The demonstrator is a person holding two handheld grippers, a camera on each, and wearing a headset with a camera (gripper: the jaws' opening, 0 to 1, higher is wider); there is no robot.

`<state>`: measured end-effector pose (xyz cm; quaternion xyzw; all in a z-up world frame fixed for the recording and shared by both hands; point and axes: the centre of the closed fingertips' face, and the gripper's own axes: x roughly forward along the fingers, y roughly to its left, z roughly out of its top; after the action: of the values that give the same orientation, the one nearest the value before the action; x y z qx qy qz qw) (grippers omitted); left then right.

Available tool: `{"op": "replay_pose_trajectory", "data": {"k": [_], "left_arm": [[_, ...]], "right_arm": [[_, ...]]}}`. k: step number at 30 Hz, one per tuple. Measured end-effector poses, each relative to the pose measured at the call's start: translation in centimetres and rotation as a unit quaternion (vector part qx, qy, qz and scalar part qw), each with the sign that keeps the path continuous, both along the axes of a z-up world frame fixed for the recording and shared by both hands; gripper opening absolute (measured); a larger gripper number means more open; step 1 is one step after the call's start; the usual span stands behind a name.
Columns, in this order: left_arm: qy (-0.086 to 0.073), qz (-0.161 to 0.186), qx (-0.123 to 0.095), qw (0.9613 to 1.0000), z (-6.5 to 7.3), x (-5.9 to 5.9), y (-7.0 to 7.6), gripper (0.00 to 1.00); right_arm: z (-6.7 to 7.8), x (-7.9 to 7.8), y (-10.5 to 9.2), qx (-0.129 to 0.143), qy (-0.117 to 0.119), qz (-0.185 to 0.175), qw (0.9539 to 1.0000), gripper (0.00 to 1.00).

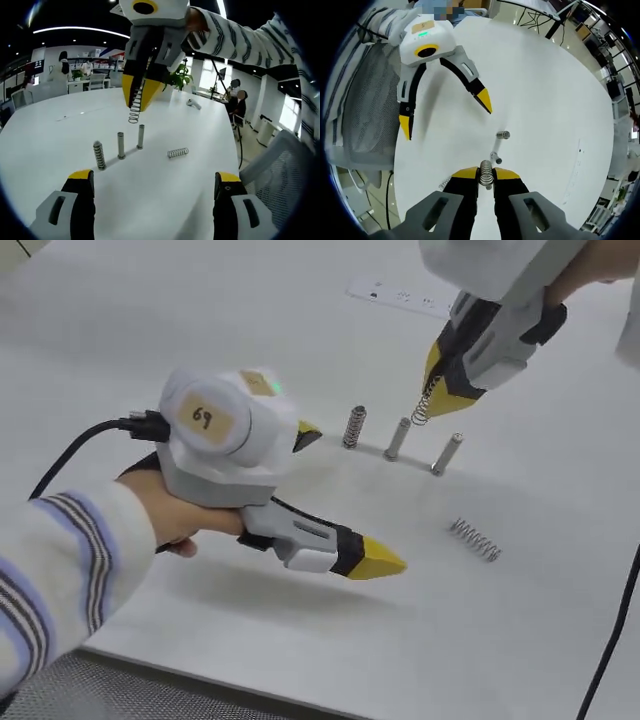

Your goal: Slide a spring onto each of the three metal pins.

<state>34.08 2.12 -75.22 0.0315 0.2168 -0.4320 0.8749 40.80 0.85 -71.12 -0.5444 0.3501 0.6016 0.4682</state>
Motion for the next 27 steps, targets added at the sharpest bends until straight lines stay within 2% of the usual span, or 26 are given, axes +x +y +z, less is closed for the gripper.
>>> {"op": "replay_pose_trajectory", "data": {"k": [2, 5, 8, 11, 14, 21, 27], "left_arm": [[-0.002, 0.001, 0.001, 1.0, 0.0, 0.1, 0.0, 0.98], [0.003, 0.003, -0.005, 1.0, 0.3, 0.2, 0.0, 0.98], [-0.002, 0.004, -0.005, 1.0, 0.6, 0.3, 0.0, 0.98], [0.0, 0.006, -0.003, 1.0, 0.7, 0.4, 0.2, 0.98], [0.002, 0.005, 0.0, 1.0, 0.8, 0.1, 0.4, 0.98], [-0.002, 0.013, 0.005, 0.9999, 0.8, 0.3, 0.8, 0.98], [0.003, 0.018, 0.005, 0.9998, 0.6, 0.3, 1.1, 0.98]], "right_arm": [[-0.4, 1.0, 0.1, -0.004, 0.001, -0.001, 1.0, 0.08], [-0.8, 1.7, 0.1, -0.009, 0.002, -0.001, 1.0, 0.08], [-1.3, 2.3, 0.1, -0.014, 0.003, -0.001, 0.9999, 0.08], [-1.4, 2.1, -0.1, -0.022, 0.0, -0.002, 0.9997, 0.08], [-1.4, 1.1, -0.2, -0.024, 0.012, -0.001, 0.9997, 0.08], [-2.0, 1.4, 0.1, -0.035, 0.012, 0.001, 0.9993, 0.08], [-2.6, 2.0, 0.2, -0.042, 0.016, -0.005, 0.999, 0.08]]}}
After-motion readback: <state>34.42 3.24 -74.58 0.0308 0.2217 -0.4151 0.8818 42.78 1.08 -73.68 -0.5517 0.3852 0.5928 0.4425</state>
